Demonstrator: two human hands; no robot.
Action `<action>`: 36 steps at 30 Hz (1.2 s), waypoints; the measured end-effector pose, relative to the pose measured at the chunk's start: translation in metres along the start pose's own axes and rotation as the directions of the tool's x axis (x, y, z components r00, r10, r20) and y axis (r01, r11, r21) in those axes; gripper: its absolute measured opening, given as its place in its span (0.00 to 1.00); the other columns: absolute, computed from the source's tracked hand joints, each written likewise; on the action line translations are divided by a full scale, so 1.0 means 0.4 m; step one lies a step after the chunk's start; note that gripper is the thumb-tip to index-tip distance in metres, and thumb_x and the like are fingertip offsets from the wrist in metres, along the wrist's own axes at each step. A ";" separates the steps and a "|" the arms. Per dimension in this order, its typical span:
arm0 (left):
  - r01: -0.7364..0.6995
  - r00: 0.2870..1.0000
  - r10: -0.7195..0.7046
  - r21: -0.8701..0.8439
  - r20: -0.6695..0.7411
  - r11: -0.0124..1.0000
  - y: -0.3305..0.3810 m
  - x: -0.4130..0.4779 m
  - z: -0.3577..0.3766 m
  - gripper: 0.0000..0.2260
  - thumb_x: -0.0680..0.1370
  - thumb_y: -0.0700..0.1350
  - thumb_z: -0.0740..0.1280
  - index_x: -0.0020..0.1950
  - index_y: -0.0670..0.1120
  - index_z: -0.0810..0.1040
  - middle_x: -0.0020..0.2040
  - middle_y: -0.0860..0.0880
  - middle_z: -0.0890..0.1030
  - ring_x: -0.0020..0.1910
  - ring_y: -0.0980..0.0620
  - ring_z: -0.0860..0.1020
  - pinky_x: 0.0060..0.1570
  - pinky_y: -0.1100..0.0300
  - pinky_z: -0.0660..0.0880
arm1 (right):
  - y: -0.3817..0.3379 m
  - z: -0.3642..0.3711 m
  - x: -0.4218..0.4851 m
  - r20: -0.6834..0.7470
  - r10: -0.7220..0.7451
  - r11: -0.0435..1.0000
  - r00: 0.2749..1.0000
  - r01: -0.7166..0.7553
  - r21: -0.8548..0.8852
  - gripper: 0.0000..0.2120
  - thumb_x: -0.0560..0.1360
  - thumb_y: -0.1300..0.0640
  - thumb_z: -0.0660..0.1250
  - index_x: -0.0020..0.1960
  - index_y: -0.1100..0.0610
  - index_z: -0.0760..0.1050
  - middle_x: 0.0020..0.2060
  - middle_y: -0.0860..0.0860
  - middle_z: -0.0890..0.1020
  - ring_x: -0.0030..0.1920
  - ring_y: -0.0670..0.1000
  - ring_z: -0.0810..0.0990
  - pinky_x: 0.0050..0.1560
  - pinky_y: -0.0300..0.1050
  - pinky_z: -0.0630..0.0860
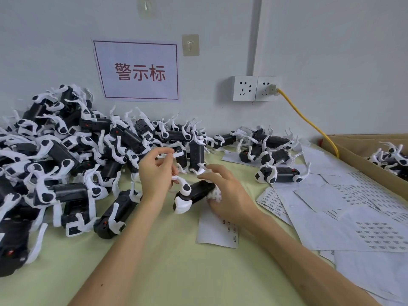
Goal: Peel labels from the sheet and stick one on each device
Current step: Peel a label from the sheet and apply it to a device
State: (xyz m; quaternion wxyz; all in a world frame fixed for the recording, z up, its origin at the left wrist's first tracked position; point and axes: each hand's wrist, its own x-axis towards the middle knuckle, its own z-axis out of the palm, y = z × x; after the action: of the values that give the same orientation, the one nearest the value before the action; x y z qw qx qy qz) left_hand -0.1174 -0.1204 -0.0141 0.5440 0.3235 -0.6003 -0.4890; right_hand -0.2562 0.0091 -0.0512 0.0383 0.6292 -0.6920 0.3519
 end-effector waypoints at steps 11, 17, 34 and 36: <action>0.638 0.770 -0.501 -0.443 0.396 0.630 0.007 0.024 -0.038 0.05 0.79 0.43 0.65 0.43 0.47 0.76 0.27 0.53 0.73 0.20 0.55 0.72 0.21 0.69 0.69 | -0.031 -0.028 -0.005 -0.152 -0.102 0.972 0.983 0.131 0.193 0.29 0.67 0.53 0.74 0.68 0.50 0.74 0.58 0.43 0.75 0.55 0.42 0.76 0.54 0.34 0.71; 0.621 0.768 -0.408 -0.417 0.493 0.664 0.006 0.001 0.003 0.15 0.80 0.51 0.59 0.46 0.45 0.83 0.40 0.47 0.82 0.37 0.48 0.79 0.39 0.56 0.73 | -0.046 -0.034 -0.010 -0.432 -0.010 0.968 0.902 0.117 0.222 0.24 0.69 0.39 0.71 0.62 0.49 0.76 0.46 0.35 0.76 0.45 0.38 0.75 0.42 0.28 0.68; 0.560 0.737 -0.140 -0.481 0.662 0.674 0.016 -0.098 0.074 0.15 0.76 0.48 0.64 0.59 0.45 0.80 0.55 0.45 0.84 0.47 0.49 0.81 0.42 0.57 0.76 | -0.039 -0.034 0.001 -0.468 0.289 0.882 0.835 -0.042 0.470 0.16 0.74 0.36 0.67 0.58 0.41 0.74 0.39 0.42 0.80 0.34 0.43 0.78 0.33 0.32 0.70; 0.564 0.738 -0.117 -0.512 0.665 0.648 0.026 -0.090 0.063 0.18 0.78 0.50 0.63 0.64 0.44 0.79 0.57 0.44 0.82 0.46 0.50 0.81 0.36 0.59 0.75 | -0.035 -0.033 0.003 -0.417 0.281 0.887 0.864 -0.068 0.456 0.16 0.74 0.34 0.66 0.59 0.38 0.74 0.36 0.41 0.79 0.32 0.43 0.75 0.33 0.35 0.69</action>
State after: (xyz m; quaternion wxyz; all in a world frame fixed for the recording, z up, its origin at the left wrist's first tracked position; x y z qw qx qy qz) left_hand -0.1333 -0.0781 -0.0148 0.3062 0.0474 -0.4334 -0.8463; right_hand -0.2491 0.0157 -0.0346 0.0344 0.4502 -0.6230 0.6387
